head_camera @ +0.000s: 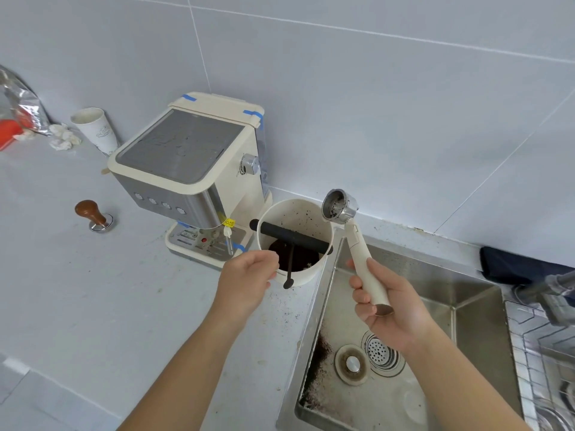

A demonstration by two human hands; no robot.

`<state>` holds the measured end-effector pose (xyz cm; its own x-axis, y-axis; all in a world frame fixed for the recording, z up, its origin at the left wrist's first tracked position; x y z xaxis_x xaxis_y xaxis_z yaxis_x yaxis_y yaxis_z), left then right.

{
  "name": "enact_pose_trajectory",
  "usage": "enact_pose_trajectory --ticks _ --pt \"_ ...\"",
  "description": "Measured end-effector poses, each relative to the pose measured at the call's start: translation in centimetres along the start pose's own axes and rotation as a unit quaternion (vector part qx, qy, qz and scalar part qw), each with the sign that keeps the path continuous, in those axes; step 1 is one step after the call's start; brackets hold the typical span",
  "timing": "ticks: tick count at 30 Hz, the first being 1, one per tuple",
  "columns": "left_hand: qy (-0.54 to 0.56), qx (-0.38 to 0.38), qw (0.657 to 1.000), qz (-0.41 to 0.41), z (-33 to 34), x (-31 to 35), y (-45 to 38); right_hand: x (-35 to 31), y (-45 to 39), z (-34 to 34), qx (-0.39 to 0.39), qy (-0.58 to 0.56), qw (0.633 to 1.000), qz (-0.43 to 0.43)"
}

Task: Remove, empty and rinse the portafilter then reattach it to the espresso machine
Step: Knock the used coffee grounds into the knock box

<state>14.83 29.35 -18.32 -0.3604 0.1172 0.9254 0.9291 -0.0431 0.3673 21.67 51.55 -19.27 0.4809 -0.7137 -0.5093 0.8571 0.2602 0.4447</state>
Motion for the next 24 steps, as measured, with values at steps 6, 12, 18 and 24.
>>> enact_pose_trajectory --ticks 6,12,18,24 --pt "0.02 -0.096 0.995 0.027 4.7 2.8 2.6 0.0 3.1 -0.4 -0.042 0.001 0.999 -0.033" --pt "0.101 -0.175 0.979 -0.009 10.6 3.3 4.7 0.4 6.7 0.2 -0.077 -0.056 0.994 -0.045" --pt "0.121 -0.253 0.958 -0.051 17.6 3.5 6.5 0.6 9.9 -0.8 -0.069 -0.095 0.991 -0.068" --pt "0.108 -0.332 0.935 -0.054 23.3 3.6 8.9 0.4 12.3 -3.1 -0.062 -0.127 0.985 -0.098"
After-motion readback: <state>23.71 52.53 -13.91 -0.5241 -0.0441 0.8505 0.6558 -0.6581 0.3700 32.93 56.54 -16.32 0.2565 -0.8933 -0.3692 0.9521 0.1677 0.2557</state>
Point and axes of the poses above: each hand's wrist, its own y-axis away from the middle knuckle, its own z-axis out of the palm, x = y × z, the point moved 10 cm from there along -y, towards the middle knuckle, and after that the axes turned 6 degrees about -x, right-handed, at the moved point
